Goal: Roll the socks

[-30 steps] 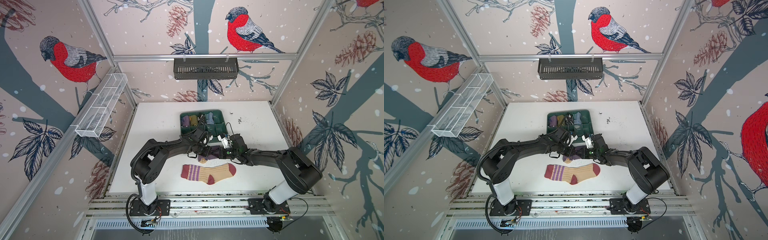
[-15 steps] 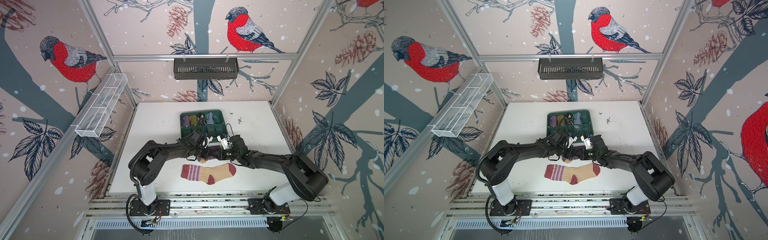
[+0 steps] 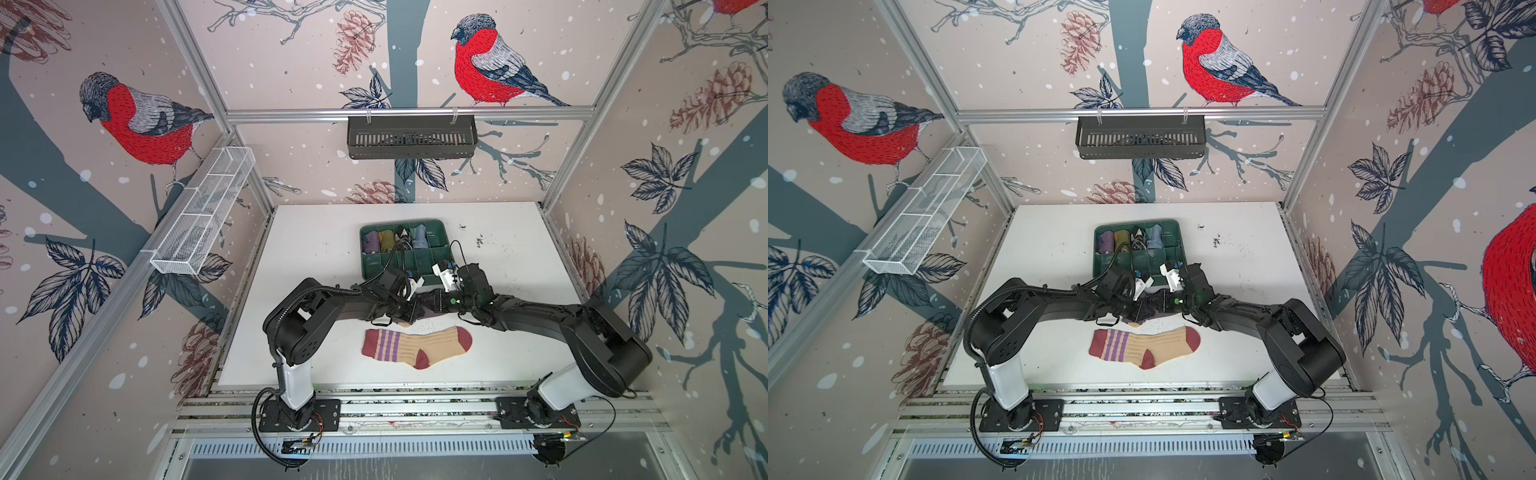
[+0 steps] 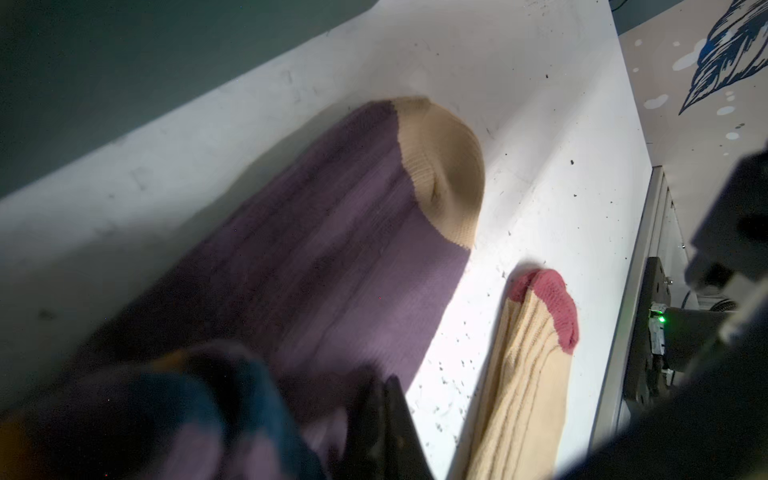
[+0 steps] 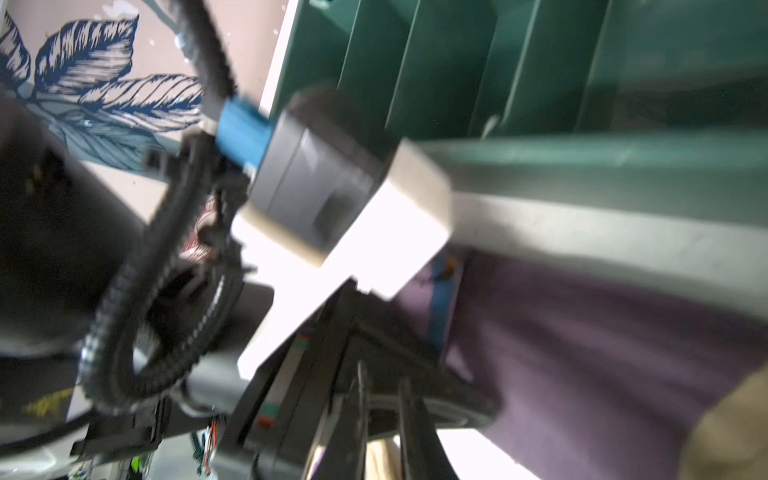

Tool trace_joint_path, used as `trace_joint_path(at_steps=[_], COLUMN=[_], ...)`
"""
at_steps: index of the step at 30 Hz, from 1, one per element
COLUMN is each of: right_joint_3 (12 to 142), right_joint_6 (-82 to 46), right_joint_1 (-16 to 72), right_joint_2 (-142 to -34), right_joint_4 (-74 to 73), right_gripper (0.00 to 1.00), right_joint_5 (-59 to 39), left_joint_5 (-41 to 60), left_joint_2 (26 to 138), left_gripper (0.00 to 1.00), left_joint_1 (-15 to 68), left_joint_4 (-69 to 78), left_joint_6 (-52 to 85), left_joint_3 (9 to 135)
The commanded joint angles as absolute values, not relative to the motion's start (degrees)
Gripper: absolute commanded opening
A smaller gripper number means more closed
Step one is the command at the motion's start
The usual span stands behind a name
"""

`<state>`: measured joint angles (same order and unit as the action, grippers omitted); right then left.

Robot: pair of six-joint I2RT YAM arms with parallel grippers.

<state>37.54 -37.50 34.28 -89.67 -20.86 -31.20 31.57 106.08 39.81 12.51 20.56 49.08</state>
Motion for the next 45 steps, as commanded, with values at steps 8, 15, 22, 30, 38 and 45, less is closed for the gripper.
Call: trace_joint_path(at_steps=[8,15,22,30,38,45], right_joint_3=[39.9,39.96,40.61,40.27,44.17,53.78], right_joint_6=[-35.6,-35.1,-34.71,-35.16,-32.6,-33.06], right_joint_1=[33.05,33.14,33.07,32.78,37.04,46.38], right_joint_2=[-94.04,-93.65,-93.34,-92.55,-91.45,-95.03], right_joint_4=[-20.39,-20.05,-19.42,-19.63,-11.92,0.3], right_gripper=[0.16,0.16,0.16,0.17,0.38,0.6], right_joint_5=[-31.9,-32.6,-32.75,-32.35,-25.71,-9.55], left_joint_5=[36.66,38.41,37.97,36.78,19.18,-7.95], left_joint_2=[105.64,103.84,99.71,93.56,78.15,59.33], left_gripper=[0.05,0.13,0.19,0.15,0.18,0.3], left_joint_1=[38.24,38.15,38.14,36.47,32.48,30.27], left_joint_4=[21.12,20.38,16.71,15.59,-0.74,-13.33], left_joint_6=[20.64,20.09,18.24,17.93,18.59,21.86], left_joint_3=[45.29,45.78,46.4,45.97,48.31,45.92])
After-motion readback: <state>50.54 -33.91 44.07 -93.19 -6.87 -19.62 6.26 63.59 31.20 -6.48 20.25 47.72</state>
